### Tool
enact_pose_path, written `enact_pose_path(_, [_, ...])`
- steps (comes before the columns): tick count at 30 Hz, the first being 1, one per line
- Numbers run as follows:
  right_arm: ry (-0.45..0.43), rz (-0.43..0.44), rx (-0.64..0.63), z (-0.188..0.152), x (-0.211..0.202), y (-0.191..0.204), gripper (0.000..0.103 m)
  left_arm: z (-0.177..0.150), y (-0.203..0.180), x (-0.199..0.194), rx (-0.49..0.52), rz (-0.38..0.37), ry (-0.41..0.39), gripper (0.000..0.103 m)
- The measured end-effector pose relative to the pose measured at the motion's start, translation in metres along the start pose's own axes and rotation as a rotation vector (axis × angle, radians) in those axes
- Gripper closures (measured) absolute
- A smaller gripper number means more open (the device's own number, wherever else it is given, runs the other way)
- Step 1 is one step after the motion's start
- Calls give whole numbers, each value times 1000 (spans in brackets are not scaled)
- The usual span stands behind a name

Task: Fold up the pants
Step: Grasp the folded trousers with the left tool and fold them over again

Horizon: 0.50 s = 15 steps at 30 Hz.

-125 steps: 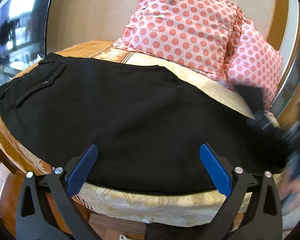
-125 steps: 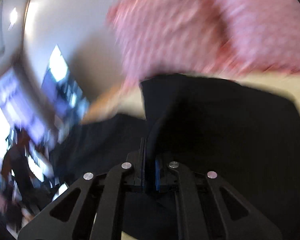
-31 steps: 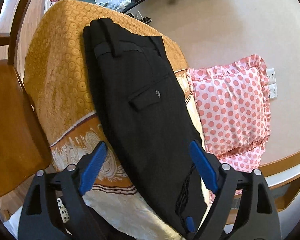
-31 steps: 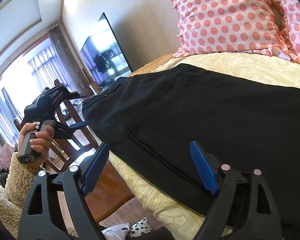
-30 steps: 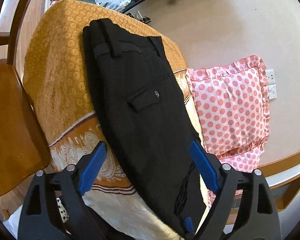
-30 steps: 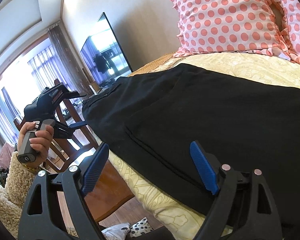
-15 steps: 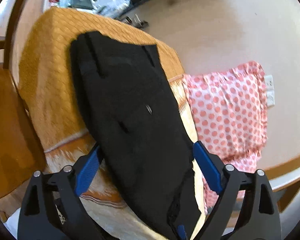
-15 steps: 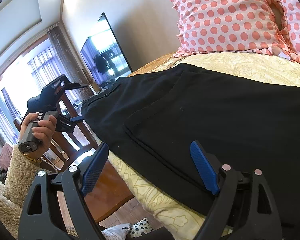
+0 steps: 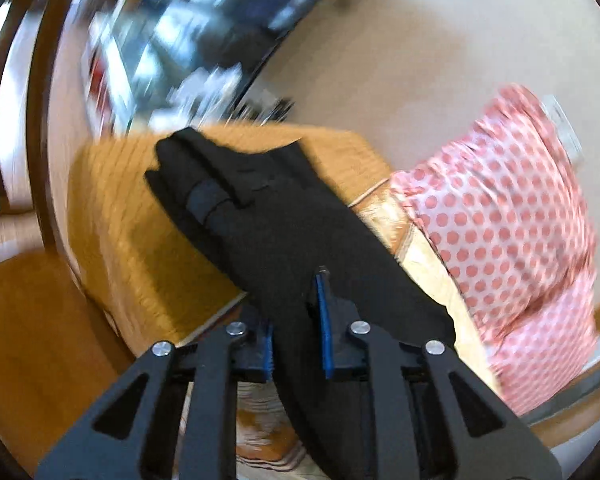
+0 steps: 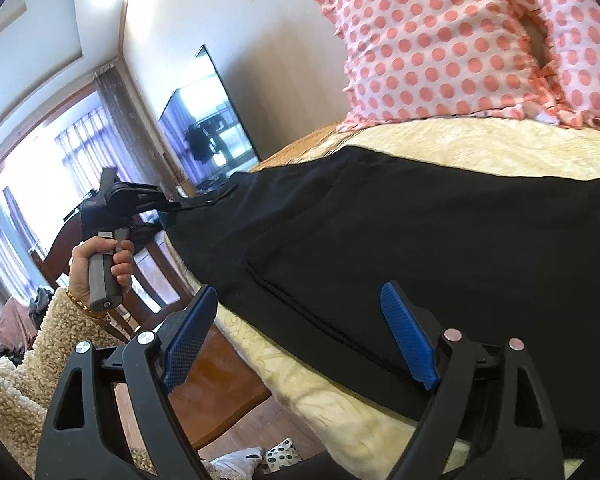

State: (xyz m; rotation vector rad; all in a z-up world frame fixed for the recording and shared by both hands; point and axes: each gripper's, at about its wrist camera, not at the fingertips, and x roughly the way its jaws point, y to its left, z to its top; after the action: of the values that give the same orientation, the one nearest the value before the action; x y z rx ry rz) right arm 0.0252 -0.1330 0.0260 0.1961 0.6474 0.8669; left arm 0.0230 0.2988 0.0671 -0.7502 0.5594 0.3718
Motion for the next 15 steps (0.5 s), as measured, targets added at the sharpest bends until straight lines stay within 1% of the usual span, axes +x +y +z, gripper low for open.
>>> enact_pose_path(3, [-38,-44,20,-3,-22,-12,17,-4,-51,-17,161,-12,-51,88])
enact_pose_path(4, [-55,-70,29,-5,-32,-18,17,-10,-81,-23,245,-41,-61,88])
enact_pose_path(6, [-79,-110,44,-8,-45,-27,17,-24,-121,-30,355,-91,-59,88])
enact_pose_path(8, [-103,-173,72,-12,-63,-40,17,-56,-178,-40,530,-170,-60,88])
enact_pose_path(9, [-114,-200,90,-13,-71,-46,17,-71,-197,-44,594,-207,-57,88])
enact_pose_path(11, [-148,-253,141,-17,-92,-62,17,-122,-237,-56,764,-343,-11,88])
enact_pose_path(13, [-182,-308,186,-22,-112,-74,17,-180,-261,-61,927,-473,91,88])
enact_pose_path(14, [-197,-334,205,-24,-121,-80,17,-213,-267,-60,1014,-520,166,88])
enact_pose_path(15, [-214,-365,229,-28,-132,-87,17,-239,-267,-55,1074,-532,228,88])
